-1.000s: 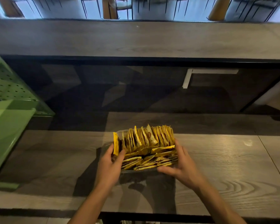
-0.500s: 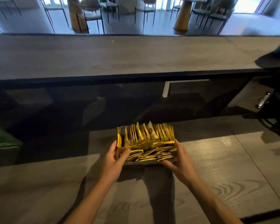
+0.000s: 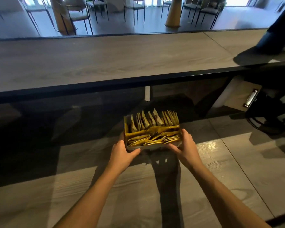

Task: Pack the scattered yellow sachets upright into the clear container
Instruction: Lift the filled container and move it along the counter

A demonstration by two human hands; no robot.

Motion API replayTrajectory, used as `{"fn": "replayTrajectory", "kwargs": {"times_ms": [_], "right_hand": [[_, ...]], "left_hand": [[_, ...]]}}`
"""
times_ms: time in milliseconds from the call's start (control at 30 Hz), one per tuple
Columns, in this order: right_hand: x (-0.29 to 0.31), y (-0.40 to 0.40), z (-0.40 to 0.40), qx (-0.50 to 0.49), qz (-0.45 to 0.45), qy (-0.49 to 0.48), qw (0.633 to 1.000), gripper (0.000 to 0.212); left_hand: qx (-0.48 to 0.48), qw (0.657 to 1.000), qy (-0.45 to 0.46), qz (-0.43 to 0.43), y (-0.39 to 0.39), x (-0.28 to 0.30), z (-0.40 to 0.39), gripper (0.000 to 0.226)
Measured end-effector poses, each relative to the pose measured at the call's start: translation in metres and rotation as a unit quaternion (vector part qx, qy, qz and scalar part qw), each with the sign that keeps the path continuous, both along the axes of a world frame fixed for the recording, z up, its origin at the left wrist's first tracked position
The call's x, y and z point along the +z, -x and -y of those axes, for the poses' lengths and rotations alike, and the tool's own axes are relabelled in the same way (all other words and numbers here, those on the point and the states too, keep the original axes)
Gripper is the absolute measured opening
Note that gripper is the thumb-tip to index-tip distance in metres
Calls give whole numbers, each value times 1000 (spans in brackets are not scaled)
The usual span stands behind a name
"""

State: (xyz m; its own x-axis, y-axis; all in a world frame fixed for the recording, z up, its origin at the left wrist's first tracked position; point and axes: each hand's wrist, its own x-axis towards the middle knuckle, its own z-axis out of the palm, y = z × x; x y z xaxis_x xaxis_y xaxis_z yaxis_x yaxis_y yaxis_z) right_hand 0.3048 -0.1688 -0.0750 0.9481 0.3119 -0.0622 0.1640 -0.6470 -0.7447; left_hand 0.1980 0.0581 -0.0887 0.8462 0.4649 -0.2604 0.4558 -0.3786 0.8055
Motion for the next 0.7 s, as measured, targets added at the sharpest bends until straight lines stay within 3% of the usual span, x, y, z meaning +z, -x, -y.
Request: {"fn": "replayTrajectory", "kwargs": {"times_ms": [200, 333, 533, 700], "right_hand": [[0, -39, 13, -39, 13, 53, 998, 81], [1, -67, 14, -48, 30, 98, 994, 89], [2, -109, 16, -53, 34, 49, 997, 85], [-1, -141, 19, -71, 19, 62, 995, 77]], "left_hand": [[18, 999, 36, 32, -44, -1, 19, 74], [24, 1000, -4, 4, -79, 0, 21, 65], [37, 999, -12, 14, -127, 0, 30, 52], [29, 999, 16, 27, -154, -8, 33, 69]]}}
